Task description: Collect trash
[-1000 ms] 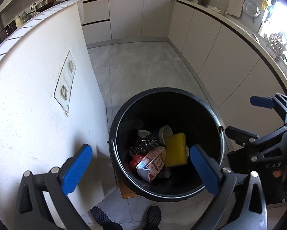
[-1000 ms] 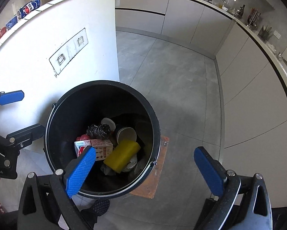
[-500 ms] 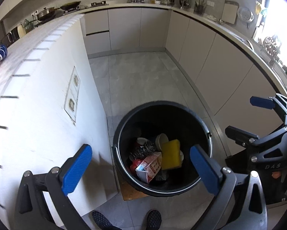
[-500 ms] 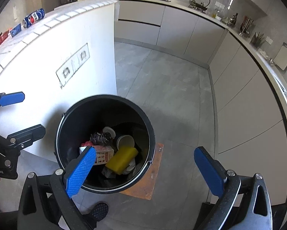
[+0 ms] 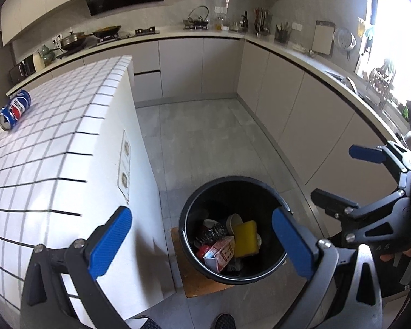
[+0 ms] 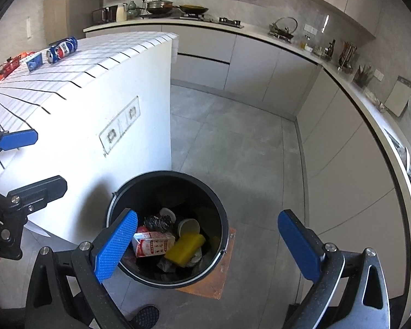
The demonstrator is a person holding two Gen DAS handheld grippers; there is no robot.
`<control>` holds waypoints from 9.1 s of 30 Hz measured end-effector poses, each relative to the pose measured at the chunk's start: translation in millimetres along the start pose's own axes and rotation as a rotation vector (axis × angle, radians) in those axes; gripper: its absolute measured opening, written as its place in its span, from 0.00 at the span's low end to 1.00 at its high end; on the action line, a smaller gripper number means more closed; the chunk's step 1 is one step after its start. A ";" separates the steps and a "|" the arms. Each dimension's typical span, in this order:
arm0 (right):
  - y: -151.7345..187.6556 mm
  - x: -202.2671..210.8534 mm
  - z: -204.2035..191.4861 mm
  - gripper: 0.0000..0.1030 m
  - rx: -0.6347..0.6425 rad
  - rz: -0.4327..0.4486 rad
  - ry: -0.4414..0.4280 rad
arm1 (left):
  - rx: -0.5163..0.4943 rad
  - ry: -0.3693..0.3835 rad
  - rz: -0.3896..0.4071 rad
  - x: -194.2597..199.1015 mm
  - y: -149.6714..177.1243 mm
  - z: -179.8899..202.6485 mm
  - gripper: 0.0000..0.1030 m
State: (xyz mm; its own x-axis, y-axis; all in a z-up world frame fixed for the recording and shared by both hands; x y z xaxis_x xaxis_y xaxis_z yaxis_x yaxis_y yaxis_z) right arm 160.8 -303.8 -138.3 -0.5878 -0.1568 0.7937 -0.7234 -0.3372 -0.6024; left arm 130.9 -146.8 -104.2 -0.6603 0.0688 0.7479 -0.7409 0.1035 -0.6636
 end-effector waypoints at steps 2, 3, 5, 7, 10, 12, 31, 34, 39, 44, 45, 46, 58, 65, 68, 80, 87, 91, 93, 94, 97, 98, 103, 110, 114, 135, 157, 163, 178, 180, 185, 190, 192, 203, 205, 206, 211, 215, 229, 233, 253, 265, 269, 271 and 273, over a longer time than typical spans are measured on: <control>-4.1 5.2 -5.9 1.00 0.006 0.014 -0.002 | 0.012 -0.001 0.018 7.8 -2.7 -5.6 1.00; -7.6 9.0 -9.7 1.00 0.010 0.027 -0.004 | 0.016 -0.004 0.025 10.6 -3.4 -8.3 1.00; -14.0 14.4 -15.1 1.00 0.014 0.042 -0.009 | 0.035 -0.008 0.038 16.6 -6.5 -16.8 1.00; -22.3 19.7 -23.3 1.00 0.020 0.056 -0.013 | 0.049 -0.021 0.051 22.9 -9.0 -27.0 1.00; -35.9 24.5 -38.5 1.00 0.035 0.075 -0.016 | 0.077 -0.043 0.067 31.4 -11.5 -46.1 1.00; -44.2 27.8 -50.3 1.00 0.039 0.087 -0.017 | 0.095 -0.059 0.075 36.6 -11.7 -59.4 1.00; -147.8 31.0 -212.4 1.00 0.063 0.188 -0.137 | 0.264 -0.236 0.129 73.2 0.8 -255.1 1.00; -168.8 22.9 -243.1 1.00 0.061 0.187 -0.154 | 0.287 -0.265 0.148 78.4 2.9 -292.0 1.00; -204.2 2.3 -297.6 1.00 0.081 0.185 -0.180 | 0.334 -0.305 0.174 81.9 5.7 -355.2 1.00; -236.2 -14.2 -342.2 1.00 0.087 0.216 -0.195 | 0.348 -0.331 0.179 71.0 4.6 -415.7 0.99; -243.9 -19.4 -350.3 1.00 0.086 0.220 -0.195 | 0.352 -0.332 0.182 70.3 5.5 -423.6 0.98; -251.1 -25.0 -357.9 1.00 0.083 0.222 -0.199 | 0.356 -0.332 0.184 68.1 5.6 -433.6 0.97; -309.7 -85.8 -405.3 0.90 0.063 0.225 -0.222 | 0.364 -0.306 0.170 14.0 -11.2 -514.1 0.92; -349.5 -135.0 -412.3 0.89 0.011 0.188 -0.248 | 0.364 -0.282 0.147 -34.6 -41.5 -540.9 0.88; -364.7 -156.1 -416.1 0.89 -0.007 0.166 -0.268 | 0.369 -0.282 0.127 -52.3 -51.3 -550.5 0.87; -400.8 -228.2 -429.6 0.68 0.050 0.059 -0.289 | 0.378 -0.248 0.082 -93.1 -76.6 -568.6 0.86; -411.7 -240.9 -416.2 0.82 0.036 0.012 -0.236 | 0.379 -0.253 0.057 -104.3 -84.0 -578.7 0.86; -419.4 -254.7 -415.7 0.82 0.028 -0.034 -0.229 | 0.378 -0.261 0.034 -111.3 -88.3 -579.8 0.85; -419.2 -255.4 -414.5 0.65 0.025 -0.036 -0.249 | 0.377 -0.254 0.030 -112.6 -88.7 -580.6 0.75; -417.9 -253.3 -413.3 0.65 0.019 -0.034 -0.267 | 0.376 -0.249 0.029 -112.7 -88.6 -580.7 0.75; -413.7 -243.4 -412.2 0.64 0.025 -0.010 -0.268 | 0.368 -0.247 0.044 -109.2 -88.4 -579.3 0.75; -412.5 -241.1 -412.2 0.64 0.024 -0.005 -0.271 | 0.365 -0.252 0.055 -105.5 -87.6 -577.9 0.75; -403.9 -221.6 -407.0 0.64 0.033 0.031 -0.257 | 0.342 -0.249 0.079 -87.7 -85.3 -564.3 0.75; -383.6 -190.9 -394.1 0.64 0.032 0.053 -0.252 | 0.309 -0.219 0.091 -63.9 -84.2 -535.2 0.75; -369.1 -164.9 -379.2 0.64 0.028 0.072 -0.235 | 0.281 -0.191 0.099 -51.0 -83.5 -508.0 0.75; -280.4 -56.0 -291.0 0.61 -0.013 0.149 -0.244 | 0.178 -0.131 0.121 -14.6 -75.8 -389.2 0.75; -195.5 9.7 -175.1 0.61 -0.118 0.138 -0.151 | 0.047 0.004 0.125 2.4 -74.9 -249.5 0.75; -165.0 33.7 -128.9 0.61 -0.163 0.137 -0.102 | -0.008 0.060 0.126 3.5 -79.1 -195.7 0.75; -85.2 54.6 -37.8 0.61 -0.248 0.087 -0.043 | -0.096 0.147 0.075 -8.5 -63.8 -92.6 0.75; -75.5 51.0 -29.0 0.61 -0.252 0.072 -0.041 | -0.098 0.152 0.062 -13.4 -60.0 -82.7 0.75; -48.3 33.2 -11.0 0.61 -0.234 0.011 -0.055 | -0.102 0.158 0.008 -31.2 -41.3 -56.9 0.75; -15.6 7.8 2.9 0.61 -0.215 -0.068 -0.092 | -0.096 0.151 -0.054 -50.3 -14.5 -35.9 0.75; -4.3 -1.8 6.7 0.61 -0.208 -0.093 -0.108 | -0.091 0.145 -0.078 -57.4 -4.7 -28.9 0.75; 26.1 -49.7 24.0 0.62 -0.157 -0.194 -0.190 | -0.055 0.125 -0.200 -91.2 37.1 -0.9 0.75; 26.8 -56.6 24.8 0.62 -0.149 -0.208 -0.203 | -0.056 0.123 -0.216 -98.4 40.5 3.0 0.75; 27.5 -62.2 25.1 0.62 -0.143 -0.218 -0.209 | -0.055 0.122 -0.223 -102.0 41.9 4.2 0.75; 19.9 -86.4 20.7 0.64 -0.114 -0.256 -0.256 | -0.047 0.137 -0.257 -119.3 41.3 6.6 0.77; 12.1 -99.1 37.8 1.00 -0.142 -0.234 -0.182 | -0.025 0.028 -0.300 -137.8 52.7 -6.0 0.94; 8.9 -74.4 59.9 1.00 -0.257 -0.168 -0.102 | 0.015 -0.007 -0.209 -92.2 33.2 -7.3 0.96; 9.4 -59.3 55.2 1.00 -0.276 -0.132 -0.068 | 0.010 -0.003 -0.173 -70.4 28.1 -0.5 0.96; -13.8 30.3 14.6 1.00 -0.267 0.020 -0.051 | -0.006 -0.016 -0.056 -4.2 -2.6 -17.1 0.96; -28.8 105.7 -34.6 1.00 -0.241 0.124 -0.063 | 0.038 -0.027 0.061 72.3 -18.6 -49.6 0.99; -34.1 123.6 -50.3 1.00 -0.222 0.150 -0.063 | 0.043 -0.045 0.102 92.0 -21.3 -59.5 0.99; -36.5 130.4 -56.9 1.00 -0.214 0.161 -0.057 | 0.047 -0.048 0.117 98.7 -23.2 -63.7 0.99; -38.9 135.4 -63.2 1.00 -0.208 0.165 -0.064 | 0.052 -0.053 0.125 102.7 -23.6 -67.3 0.99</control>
State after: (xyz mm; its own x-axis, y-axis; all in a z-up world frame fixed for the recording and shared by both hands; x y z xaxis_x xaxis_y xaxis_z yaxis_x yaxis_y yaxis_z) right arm 86.5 -253.2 -12.8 -0.6848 -0.2548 0.6828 -0.6823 -0.1051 -0.7235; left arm 88.8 -75.4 -10.7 -0.7522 0.0258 0.6584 -0.6571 0.0457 -0.7525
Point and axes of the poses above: each gripper's, at about its wrist camera, not at the fingertips, and x roughly against the way its jaws point, z to its right, y to its underside, the point moved 3 cm from there along -x, roughly the way its jaws point, and after that the axes turned 6 degrees about -y, right-handed, at the moved point
